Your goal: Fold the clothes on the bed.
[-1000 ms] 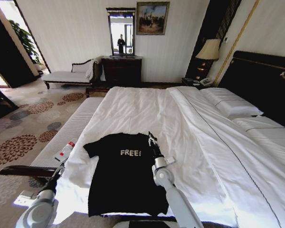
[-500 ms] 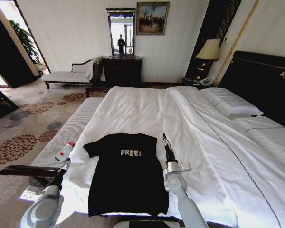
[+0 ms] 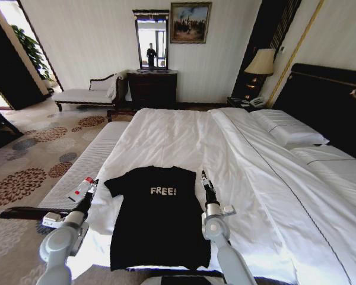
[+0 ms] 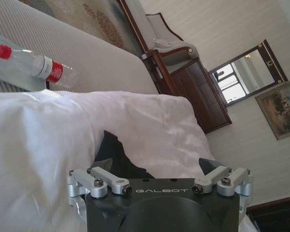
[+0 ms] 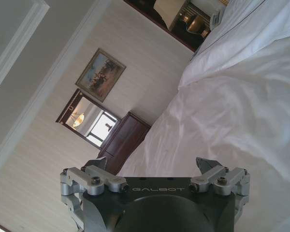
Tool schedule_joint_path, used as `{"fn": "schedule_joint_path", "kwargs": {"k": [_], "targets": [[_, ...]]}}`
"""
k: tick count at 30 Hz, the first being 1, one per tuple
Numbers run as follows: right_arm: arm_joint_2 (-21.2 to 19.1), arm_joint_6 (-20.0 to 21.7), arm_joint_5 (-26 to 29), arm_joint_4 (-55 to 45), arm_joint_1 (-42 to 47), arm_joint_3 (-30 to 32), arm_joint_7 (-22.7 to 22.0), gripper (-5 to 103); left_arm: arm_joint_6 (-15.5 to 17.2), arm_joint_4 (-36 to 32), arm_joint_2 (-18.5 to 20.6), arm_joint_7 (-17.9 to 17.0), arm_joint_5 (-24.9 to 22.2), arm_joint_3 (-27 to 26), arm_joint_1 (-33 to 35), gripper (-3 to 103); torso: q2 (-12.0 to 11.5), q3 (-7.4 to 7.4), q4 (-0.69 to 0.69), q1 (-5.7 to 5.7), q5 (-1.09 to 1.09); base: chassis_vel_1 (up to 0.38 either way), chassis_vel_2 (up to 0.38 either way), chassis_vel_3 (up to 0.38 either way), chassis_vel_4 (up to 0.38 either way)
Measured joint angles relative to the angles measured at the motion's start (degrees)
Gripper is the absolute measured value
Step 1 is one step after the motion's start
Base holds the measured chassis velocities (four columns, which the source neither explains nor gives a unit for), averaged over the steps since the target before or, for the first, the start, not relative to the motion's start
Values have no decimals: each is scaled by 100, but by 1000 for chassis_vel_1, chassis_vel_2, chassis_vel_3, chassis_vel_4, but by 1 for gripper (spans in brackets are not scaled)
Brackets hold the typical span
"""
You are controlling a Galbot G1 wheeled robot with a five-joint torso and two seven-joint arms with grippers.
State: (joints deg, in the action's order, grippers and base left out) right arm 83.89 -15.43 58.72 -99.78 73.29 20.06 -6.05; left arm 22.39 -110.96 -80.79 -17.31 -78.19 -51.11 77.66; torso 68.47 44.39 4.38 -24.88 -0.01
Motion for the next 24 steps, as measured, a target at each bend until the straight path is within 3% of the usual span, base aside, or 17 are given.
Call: {"fn": "schedule_joint_path", "kwargs": {"k": [3, 6, 12, 21, 24], "targets": [[-2, -12, -19, 137, -53, 3, -1, 100, -172, 611, -102, 233, 271, 223, -367, 100, 0, 0, 2, 0, -1, 0, 0, 0, 0], [-12, -12, 14, 224, -108, -17, -1, 100, -171, 818, -134, 124, 249, 193, -579, 100, 0, 0, -3, 0, 1, 0, 0, 0, 0], [-70, -13, 21, 354, -110, 1, -1, 100, -138, 1433, -35, -106, 287, 71, -1144, 100, 0, 0, 1, -1, 1, 0, 0, 0, 0], [-58, -12, -31, 500, -158, -3, -28, 100, -150, 1990, 129, -34, 425, 8, -1428, 100, 0, -1, -1, -1, 1, 0, 0, 0, 0], [-72, -15, -83, 503, -170, -9, -4, 100, -165, 2141, 140, 131, 504, 41, -1531, 100, 0, 0, 1, -1, 1, 0, 0, 0, 0]]}}
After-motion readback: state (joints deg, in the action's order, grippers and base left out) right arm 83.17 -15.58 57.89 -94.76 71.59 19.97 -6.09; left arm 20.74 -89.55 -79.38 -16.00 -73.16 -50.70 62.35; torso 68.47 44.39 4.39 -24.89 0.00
